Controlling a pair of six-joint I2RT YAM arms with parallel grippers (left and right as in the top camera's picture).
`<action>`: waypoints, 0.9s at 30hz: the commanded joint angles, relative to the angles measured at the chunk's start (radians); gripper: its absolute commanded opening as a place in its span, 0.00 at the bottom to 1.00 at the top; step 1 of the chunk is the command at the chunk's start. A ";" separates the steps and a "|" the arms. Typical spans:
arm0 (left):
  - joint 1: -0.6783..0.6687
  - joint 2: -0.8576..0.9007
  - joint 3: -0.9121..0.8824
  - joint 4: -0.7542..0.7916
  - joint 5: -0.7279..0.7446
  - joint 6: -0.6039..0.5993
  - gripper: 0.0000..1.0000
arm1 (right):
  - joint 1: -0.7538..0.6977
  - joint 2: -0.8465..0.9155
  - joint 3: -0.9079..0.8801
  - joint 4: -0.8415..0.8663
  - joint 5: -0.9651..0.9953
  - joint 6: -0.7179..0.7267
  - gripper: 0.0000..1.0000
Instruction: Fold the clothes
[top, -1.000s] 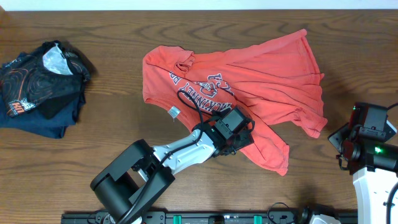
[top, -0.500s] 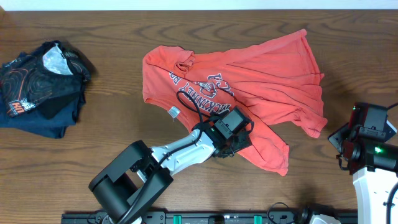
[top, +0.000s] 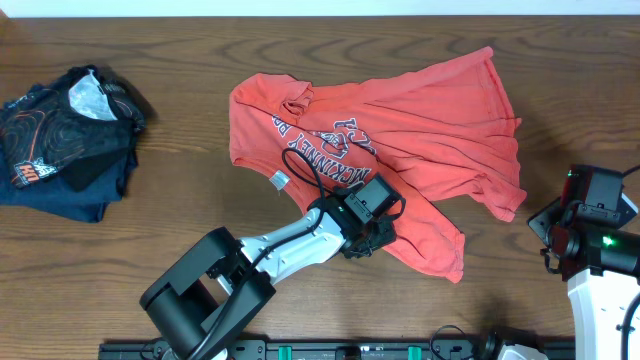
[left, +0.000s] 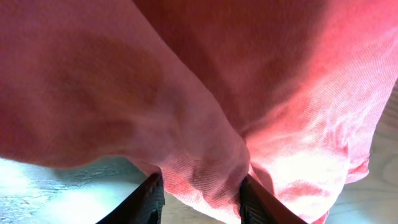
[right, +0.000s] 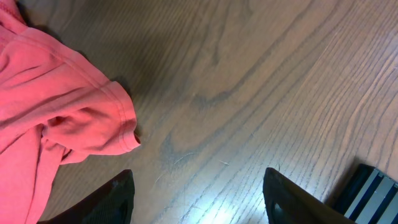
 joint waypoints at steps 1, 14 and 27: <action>0.000 -0.041 -0.010 -0.008 0.032 -0.002 0.41 | -0.011 0.000 0.012 0.000 0.004 -0.011 0.64; -0.008 -0.090 -0.010 -0.019 0.029 -0.002 0.42 | -0.011 0.000 0.012 0.000 0.003 -0.011 0.64; -0.042 -0.052 -0.010 -0.001 -0.090 -0.036 0.42 | -0.011 0.000 0.012 -0.001 0.003 -0.011 0.64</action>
